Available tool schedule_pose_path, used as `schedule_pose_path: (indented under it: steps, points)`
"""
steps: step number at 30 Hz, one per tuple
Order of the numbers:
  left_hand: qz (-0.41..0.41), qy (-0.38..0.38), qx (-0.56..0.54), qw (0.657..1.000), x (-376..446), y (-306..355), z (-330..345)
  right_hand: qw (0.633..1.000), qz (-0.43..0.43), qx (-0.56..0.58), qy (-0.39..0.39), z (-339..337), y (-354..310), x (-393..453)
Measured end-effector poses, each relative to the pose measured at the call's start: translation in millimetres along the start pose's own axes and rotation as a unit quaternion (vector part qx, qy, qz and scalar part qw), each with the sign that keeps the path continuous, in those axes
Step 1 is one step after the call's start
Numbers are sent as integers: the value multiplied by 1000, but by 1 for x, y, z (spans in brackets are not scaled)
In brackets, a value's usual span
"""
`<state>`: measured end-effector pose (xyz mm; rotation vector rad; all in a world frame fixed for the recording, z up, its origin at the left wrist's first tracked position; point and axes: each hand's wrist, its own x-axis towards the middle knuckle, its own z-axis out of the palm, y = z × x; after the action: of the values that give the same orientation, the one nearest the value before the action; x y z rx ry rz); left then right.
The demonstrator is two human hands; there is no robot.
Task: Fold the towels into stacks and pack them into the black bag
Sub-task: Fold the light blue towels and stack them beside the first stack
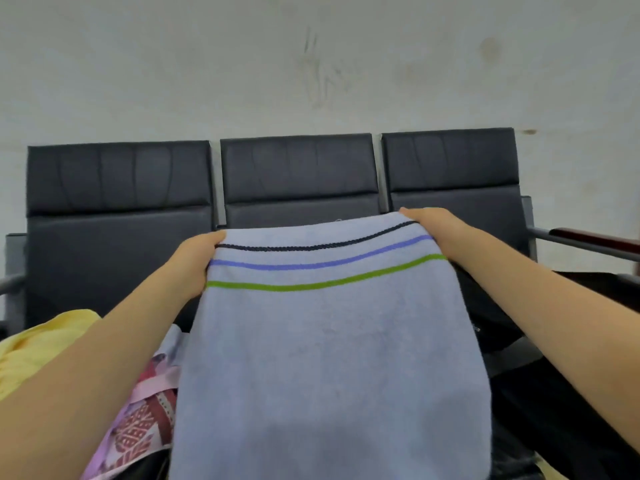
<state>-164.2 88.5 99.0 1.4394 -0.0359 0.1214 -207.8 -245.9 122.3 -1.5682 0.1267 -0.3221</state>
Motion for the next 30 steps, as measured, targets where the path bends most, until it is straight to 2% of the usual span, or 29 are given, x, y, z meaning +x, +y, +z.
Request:
schedule_pose_path:
  steps: [2, 4, 6, 9, 12, 16, 19, 23, 26, 28, 30]
  points:
    - [0, 11, 65, 998, 15, -35, -3, 999, 41, -23, -12, -4, 37, 14]
    - [19, 8, 180, 984, 28, -76, -8, 995, 79, -30, -46, -7, 79, 27]
    - [39, -2, 309, 950, 40, -121, -13, 991, 106, -53, -66, -11, 121, 37]
    - [75, -4, 436, 897, 54, -181, -21, 982, 131, -114, -79, -12, 178, 46]
    - [94, -8, 547, 832, 68, -204, -26, 965, 70, -251, -18, -9, 221, 59]
    - [111, -3, 596, 796, 89, -217, -20, 917, 21, -397, 19, -6, 255, 85]
    - [95, 0, 627, 774, 101, -234, -17, 900, -10, -433, 47, 2, 268, 101]
    - [95, 33, 629, 771, 122, -246, -18, 908, -37, -412, 71, 16, 277, 119]
    - [96, 53, 625, 773, 128, -254, -17, 922, -30, -381, 54, 20, 282, 127]
    - [83, 55, 623, 776, 123, -257, -17, 918, -23, -394, 26, 19, 283, 123]
    - [86, 55, 632, 768, 115, -259, -15, 910, -28, -413, 32, 15, 282, 116]
